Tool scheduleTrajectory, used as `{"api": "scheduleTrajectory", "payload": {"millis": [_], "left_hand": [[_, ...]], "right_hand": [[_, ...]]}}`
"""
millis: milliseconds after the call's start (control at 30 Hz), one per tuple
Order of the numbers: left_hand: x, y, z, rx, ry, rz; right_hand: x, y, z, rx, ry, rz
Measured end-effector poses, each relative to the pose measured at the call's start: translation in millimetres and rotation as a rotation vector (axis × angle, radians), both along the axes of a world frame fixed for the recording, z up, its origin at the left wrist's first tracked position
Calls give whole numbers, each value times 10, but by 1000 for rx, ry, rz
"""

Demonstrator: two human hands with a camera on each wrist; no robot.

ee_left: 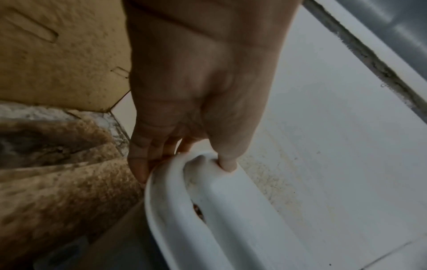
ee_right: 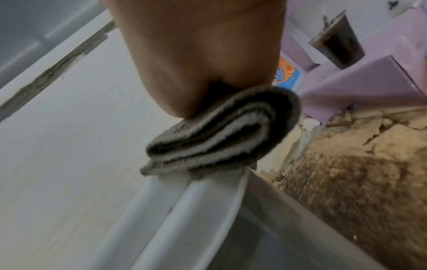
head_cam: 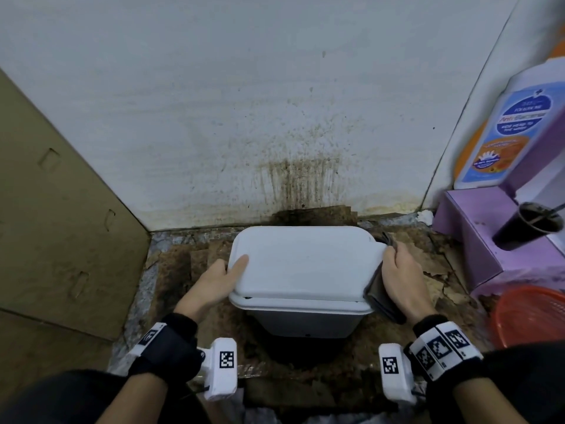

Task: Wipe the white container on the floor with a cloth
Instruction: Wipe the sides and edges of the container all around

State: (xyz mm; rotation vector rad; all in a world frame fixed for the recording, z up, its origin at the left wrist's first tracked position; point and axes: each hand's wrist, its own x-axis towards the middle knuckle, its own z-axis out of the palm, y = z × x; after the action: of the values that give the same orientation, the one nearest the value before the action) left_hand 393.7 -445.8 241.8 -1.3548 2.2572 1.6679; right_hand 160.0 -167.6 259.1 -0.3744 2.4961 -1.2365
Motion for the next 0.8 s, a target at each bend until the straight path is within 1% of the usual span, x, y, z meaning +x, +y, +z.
{"api": "scheduleTrajectory", "payload": {"millis": [100,233,300,367,467,567,667,733,800], "left_hand": [[-75,14,123,-59,23,-22],[-261,-78,351,-193,41,-100],[-315,-178,358,-227,32,-129],[-338,-231,343,-251,18,-123],[-329,-197,326,-264,33,-93],[-264,-107,315,-275,44,-53],[-188,-33,217,-267,38,3],[-110,54,150,-250,22,91],[-8,161,54,-185,14,245]], "right_hand": [[113,55,-26,-62,-48,-110],[475,89,-61,-176,-83,-313],[683,68,-101,-218,-116,-393],[844,43,-167,-259,-150,-446],[881,51,-227,-294,-140,-485],[746,117,-224,-294,-162,-475],[483,184,-273,-319,-179,-391],[296,189,-319,-307,-152,-280],[126,127,-328,-274,-127,-166]]}}
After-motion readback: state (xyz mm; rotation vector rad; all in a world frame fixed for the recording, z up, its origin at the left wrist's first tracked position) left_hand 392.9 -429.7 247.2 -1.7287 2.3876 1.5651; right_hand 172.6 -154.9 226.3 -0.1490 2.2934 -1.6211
